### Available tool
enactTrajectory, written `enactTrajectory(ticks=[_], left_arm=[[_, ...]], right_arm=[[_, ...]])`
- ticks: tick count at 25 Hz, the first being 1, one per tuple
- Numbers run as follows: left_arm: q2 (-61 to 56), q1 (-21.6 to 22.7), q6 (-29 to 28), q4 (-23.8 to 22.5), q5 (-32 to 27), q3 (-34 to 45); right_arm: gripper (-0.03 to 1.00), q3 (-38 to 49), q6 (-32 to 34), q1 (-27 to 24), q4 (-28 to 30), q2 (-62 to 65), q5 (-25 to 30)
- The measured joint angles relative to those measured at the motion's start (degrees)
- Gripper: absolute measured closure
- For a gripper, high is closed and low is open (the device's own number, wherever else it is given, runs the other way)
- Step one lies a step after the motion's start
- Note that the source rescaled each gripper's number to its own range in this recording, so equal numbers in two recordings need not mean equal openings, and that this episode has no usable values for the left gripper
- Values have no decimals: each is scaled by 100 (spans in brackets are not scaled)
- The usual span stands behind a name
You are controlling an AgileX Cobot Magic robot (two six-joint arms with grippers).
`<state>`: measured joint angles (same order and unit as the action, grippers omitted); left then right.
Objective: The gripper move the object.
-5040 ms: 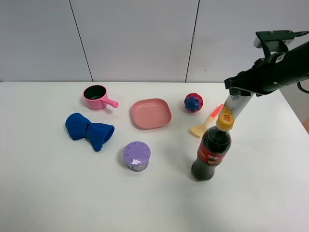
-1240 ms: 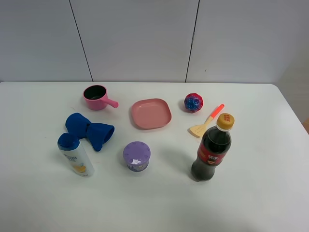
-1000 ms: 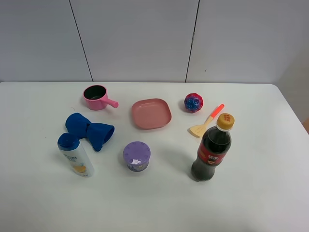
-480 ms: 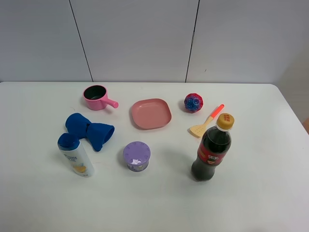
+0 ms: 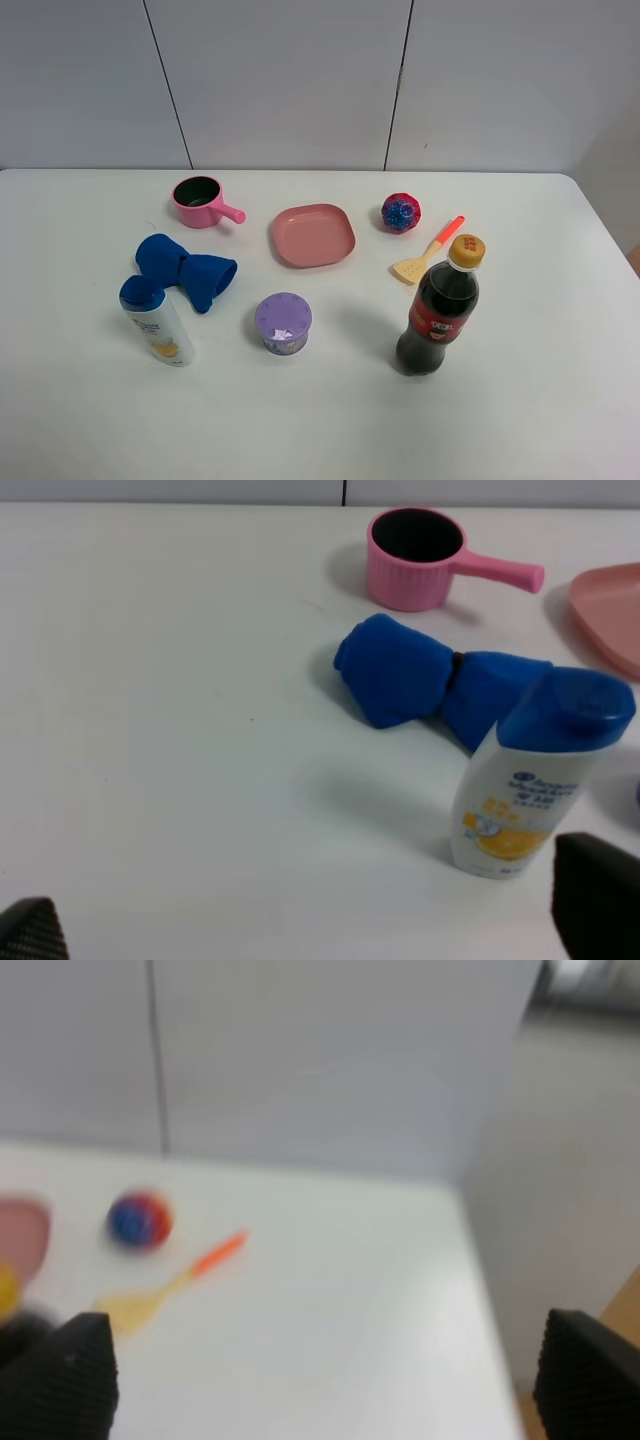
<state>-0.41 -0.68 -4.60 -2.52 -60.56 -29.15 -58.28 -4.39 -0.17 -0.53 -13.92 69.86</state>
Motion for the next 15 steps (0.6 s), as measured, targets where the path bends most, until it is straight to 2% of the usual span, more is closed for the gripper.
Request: enactTrajectory(ticks=[4, 8, 15], left_arm=[[0, 0, 0, 0, 0, 0], [0, 0, 0, 0, 0, 0], [0, 0, 0, 0, 0, 0]], right_arm=[[2, 1434, 189, -87, -243, 361, -178], [2, 2395, 327, -87, -265, 697, -533], [2, 2714, 439, -87, -256, 1403, -620]])
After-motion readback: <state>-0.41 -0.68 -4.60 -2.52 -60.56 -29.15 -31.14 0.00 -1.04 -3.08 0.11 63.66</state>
